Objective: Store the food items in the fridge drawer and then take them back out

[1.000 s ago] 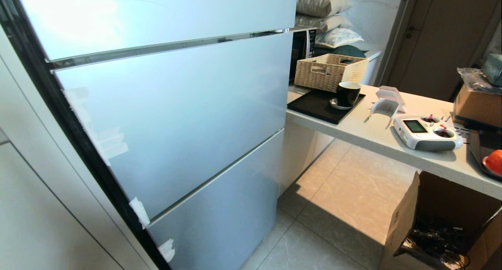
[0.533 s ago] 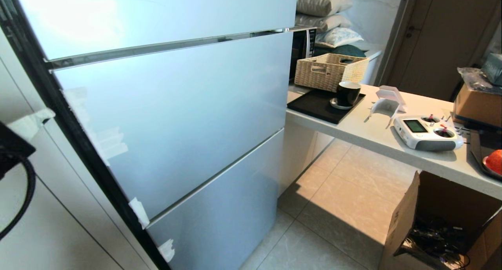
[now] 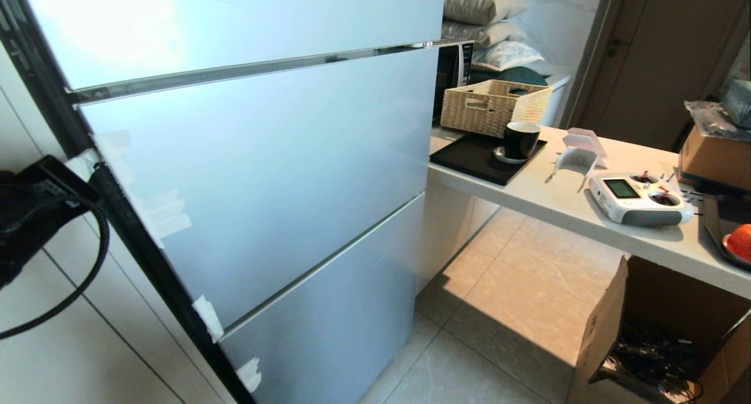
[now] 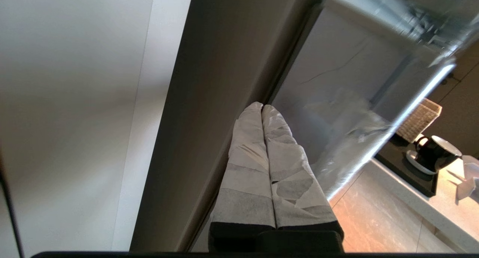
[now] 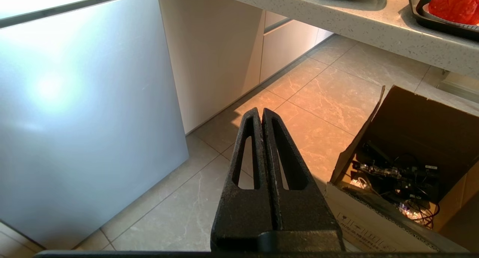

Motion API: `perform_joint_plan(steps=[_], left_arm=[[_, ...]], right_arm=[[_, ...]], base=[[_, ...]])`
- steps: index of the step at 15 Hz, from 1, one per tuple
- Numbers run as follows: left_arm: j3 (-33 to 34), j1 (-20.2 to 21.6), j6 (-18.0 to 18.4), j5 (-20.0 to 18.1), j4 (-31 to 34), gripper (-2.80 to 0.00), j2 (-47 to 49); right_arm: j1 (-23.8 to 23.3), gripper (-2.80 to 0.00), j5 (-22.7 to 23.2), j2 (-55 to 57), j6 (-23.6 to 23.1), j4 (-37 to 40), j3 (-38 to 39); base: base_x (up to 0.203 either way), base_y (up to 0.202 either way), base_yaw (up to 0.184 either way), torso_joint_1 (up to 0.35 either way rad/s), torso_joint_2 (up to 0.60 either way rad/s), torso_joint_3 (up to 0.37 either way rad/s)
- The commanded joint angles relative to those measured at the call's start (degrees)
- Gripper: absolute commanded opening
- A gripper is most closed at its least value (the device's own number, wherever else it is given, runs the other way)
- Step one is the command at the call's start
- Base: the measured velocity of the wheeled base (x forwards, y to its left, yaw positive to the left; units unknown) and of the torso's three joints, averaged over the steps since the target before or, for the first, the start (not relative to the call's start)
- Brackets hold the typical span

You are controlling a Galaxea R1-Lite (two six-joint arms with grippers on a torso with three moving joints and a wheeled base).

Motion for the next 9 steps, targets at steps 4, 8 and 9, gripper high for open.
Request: perform_joint_plan(steps=[4, 8, 9], left_arm=[[2.98, -1.25, -0.85, 1.17, -3.03, -2.8, 1.92], [5.36, -5.54, -2.06, 0.99, -5.57, -2.8, 2.39], [5.61, -7.27, -2.45, 0.99, -5.59, -2.8, 2.37]], right_arm=[[0.0, -2.8, 0.02, 0.05, -0.01, -0.04, 0.0], [0.0, -2.8, 0.02, 0.05, -0.01, -0.04, 0.0], [0.0, -2.8, 0.02, 0.05, -0.01, -0.04, 0.0]], base=[[0.0, 0.0, 0.0, 0.0, 0.0, 0.0], [0.0, 0.0, 0.0, 0.0, 0.0, 0.0], [0.0, 0.0, 0.0, 0.0, 0.0, 0.0]])
